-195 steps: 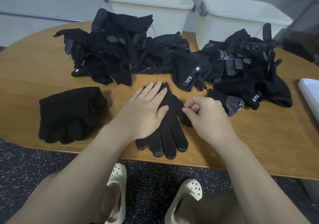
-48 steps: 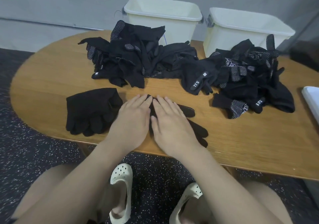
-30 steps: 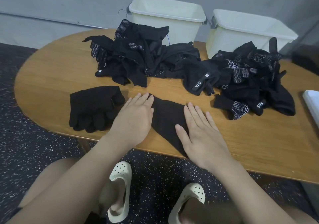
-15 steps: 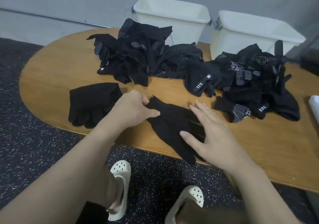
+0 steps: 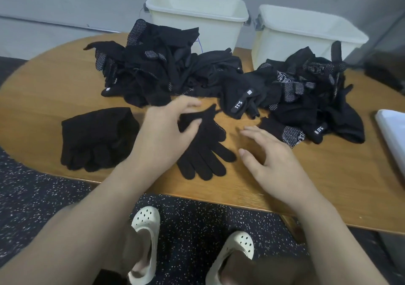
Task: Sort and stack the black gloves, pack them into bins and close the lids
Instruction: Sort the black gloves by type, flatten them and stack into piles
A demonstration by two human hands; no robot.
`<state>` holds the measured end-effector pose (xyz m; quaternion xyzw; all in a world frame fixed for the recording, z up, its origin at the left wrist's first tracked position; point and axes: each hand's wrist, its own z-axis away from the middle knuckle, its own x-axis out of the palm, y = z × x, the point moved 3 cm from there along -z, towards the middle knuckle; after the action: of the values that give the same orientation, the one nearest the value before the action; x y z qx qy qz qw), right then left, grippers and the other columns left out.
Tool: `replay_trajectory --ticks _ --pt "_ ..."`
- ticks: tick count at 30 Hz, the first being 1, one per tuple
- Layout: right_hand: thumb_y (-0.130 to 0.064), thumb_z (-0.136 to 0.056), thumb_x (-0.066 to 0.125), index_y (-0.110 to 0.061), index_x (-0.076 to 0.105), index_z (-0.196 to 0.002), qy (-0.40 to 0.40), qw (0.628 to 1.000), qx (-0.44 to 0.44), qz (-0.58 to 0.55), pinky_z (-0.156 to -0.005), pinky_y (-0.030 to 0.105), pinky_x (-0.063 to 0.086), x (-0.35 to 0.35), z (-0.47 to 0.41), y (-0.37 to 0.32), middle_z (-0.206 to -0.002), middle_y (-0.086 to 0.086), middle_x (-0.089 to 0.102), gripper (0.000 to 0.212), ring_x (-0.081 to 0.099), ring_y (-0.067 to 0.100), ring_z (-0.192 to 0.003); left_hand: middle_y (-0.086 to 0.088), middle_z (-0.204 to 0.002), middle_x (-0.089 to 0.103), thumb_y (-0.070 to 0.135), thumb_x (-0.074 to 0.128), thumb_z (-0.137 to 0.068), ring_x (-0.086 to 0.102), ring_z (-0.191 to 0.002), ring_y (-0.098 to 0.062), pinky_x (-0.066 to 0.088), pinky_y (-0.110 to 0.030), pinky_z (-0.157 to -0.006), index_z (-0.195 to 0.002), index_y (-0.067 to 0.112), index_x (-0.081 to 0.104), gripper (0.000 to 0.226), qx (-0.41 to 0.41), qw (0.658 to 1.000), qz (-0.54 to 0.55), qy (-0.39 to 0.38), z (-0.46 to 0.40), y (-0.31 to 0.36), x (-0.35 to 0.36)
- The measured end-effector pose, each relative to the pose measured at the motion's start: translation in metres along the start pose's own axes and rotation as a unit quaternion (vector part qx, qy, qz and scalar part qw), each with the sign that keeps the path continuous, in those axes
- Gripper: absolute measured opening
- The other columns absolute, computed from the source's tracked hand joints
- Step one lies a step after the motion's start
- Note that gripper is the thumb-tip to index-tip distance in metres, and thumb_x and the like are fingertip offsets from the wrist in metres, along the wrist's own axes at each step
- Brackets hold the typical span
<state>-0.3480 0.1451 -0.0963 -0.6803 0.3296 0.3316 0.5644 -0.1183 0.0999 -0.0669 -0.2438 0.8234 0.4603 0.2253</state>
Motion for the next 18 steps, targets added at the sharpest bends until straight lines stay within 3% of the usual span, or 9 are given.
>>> replay_trajectory --ticks 2,4,6,8,11,14,16,18 --pt "-0.032 -0.099 0.062 -0.023 0.059 -0.142 0.000 1.000 -0.007 -0.011 -0.125 0.029 0.026 0.002 0.001 -0.002 -0.152 -0.013 0.051 0.045 0.035 0.001 -0.147 0.011 -0.108 0.077 0.017 0.078 -0.089 0.072 -0.099 -0.005 0.058 -0.028 -0.089 -0.122 0.020 0.072 0.034 0.031 0.998 -0.031 -0.035 0.013 0.004 0.006" --pt "-0.030 -0.099 0.063 -0.023 0.059 -0.142 -0.004 1.000 -0.014 -0.017 -0.125 0.036 0.028 0.005 0.003 -0.005 -0.152 -0.013 0.050 0.044 0.035 0.002 -0.148 0.006 -0.102 0.079 0.017 0.078 -0.089 0.075 -0.091 -0.014 0.061 -0.037 -0.080 -0.123 0.019 0.073 0.034 0.041 0.995 -0.061 -0.069 0.025 0.006 0.011" --pt "-0.030 -0.100 0.062 -0.024 0.058 -0.143 -0.008 1.000 -0.018 -0.017 -0.125 0.037 0.028 0.008 0.005 -0.009 -0.153 -0.014 0.049 0.044 0.033 0.001 -0.148 0.003 -0.091 0.078 0.017 0.078 -0.089 0.073 -0.077 -0.017 0.061 -0.039 -0.067 -0.121 0.018 0.073 0.032 0.068 0.989 -0.091 -0.096 0.034 0.007 0.016" --pt "-0.029 -0.100 0.062 -0.024 0.058 -0.144 -0.010 0.999 -0.024 -0.018 -0.125 0.036 0.027 0.011 0.005 -0.011 -0.153 -0.015 0.048 0.044 0.032 0.000 -0.149 0.001 -0.094 0.079 0.016 0.080 -0.088 0.074 -0.080 -0.018 0.062 -0.039 -0.066 -0.118 0.016 0.075 0.031 0.093 0.983 -0.105 -0.116 0.041 0.007 0.020" --pt "-0.026 -0.102 0.059 -0.023 0.057 -0.143 -0.014 0.999 -0.039 -0.023 -0.125 0.033 0.026 0.017 0.005 -0.014 -0.153 -0.014 0.048 0.041 0.030 0.000 -0.150 -0.002 -0.113 0.078 0.027 0.077 -0.091 0.073 -0.108 -0.016 0.064 -0.040 -0.084 -0.115 0.015 0.077 0.027 0.104 0.981 -0.097 -0.131 0.045 0.003 0.022" --pt "-0.025 -0.106 0.052 -0.020 0.056 -0.145 -0.018 0.998 -0.052 -0.025 -0.126 0.033 0.024 0.023 0.005 -0.017 -0.156 -0.011 0.046 0.040 0.026 0.001 -0.151 0.001 -0.120 0.075 0.053 0.055 -0.096 0.065 -0.123 -0.007 0.056 -0.035 -0.102 -0.109 0.016 0.080 0.046 0.099 0.979 -0.073 -0.161 0.049 -0.001 0.021" --pt "-0.027 -0.108 0.046 -0.020 0.054 -0.147 -0.014 0.998 -0.058 -0.020 -0.127 0.033 0.022 0.026 0.003 -0.019 -0.159 -0.010 0.043 0.041 0.024 0.002 -0.153 0.001 -0.120 0.075 0.049 0.048 -0.102 0.063 -0.124 -0.006 0.052 -0.031 -0.105 -0.111 0.014 0.079 0.048 0.090 0.986 -0.050 -0.133 0.048 -0.001 0.017" --pt "-0.029 -0.109 0.042 -0.019 0.050 -0.150 -0.010 0.998 -0.064 -0.015 -0.128 0.032 0.020 0.029 -0.001 -0.022 -0.161 -0.009 0.040 0.043 0.021 0.002 -0.154 0.001 -0.133 0.069 0.041 0.045 -0.106 0.054 -0.134 -0.006 0.039 -0.025 -0.116 -0.126 0.012 0.072 0.044 0.075 0.990 -0.064 -0.102 0.043 0.000 0.015"
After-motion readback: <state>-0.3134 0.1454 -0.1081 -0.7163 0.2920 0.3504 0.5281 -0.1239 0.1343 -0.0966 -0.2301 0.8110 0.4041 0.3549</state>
